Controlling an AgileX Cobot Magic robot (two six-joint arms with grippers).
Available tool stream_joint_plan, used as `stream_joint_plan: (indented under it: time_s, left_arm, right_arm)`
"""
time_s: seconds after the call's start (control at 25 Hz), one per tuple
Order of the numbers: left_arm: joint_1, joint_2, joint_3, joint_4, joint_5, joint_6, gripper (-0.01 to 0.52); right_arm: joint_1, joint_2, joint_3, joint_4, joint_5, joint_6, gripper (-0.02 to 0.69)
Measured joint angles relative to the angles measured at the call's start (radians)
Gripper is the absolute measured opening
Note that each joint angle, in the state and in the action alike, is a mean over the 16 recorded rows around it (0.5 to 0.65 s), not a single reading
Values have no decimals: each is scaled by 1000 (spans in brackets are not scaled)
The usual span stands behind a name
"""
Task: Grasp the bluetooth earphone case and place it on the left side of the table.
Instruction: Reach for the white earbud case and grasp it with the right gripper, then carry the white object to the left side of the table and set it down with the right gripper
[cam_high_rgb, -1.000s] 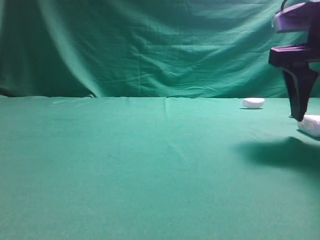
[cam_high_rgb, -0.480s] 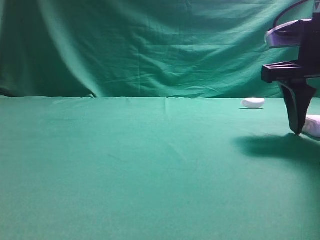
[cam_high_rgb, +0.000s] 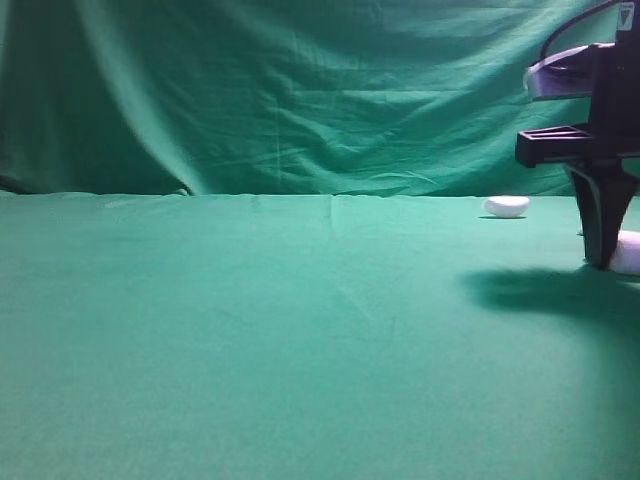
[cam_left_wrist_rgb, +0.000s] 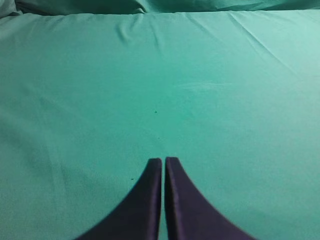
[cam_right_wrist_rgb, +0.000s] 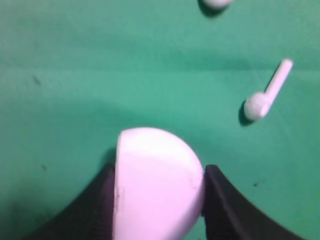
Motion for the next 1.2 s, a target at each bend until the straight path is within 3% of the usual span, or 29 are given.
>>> stream_joint_plan:
  time_s: [0.36, 0.76, 1.2]
  left_arm:
    - [0, 0, 0, 0, 0, 0, 0]
    - [0, 0, 0, 0, 0, 0, 0]
    - [0, 0, 0, 0, 0, 0, 0]
  right_arm:
    - [228, 63, -344, 16, 81, -57, 317]
    - [545, 327, -661, 34, 30, -74, 317]
    - [654, 574, -806, 42, -59, -75, 327]
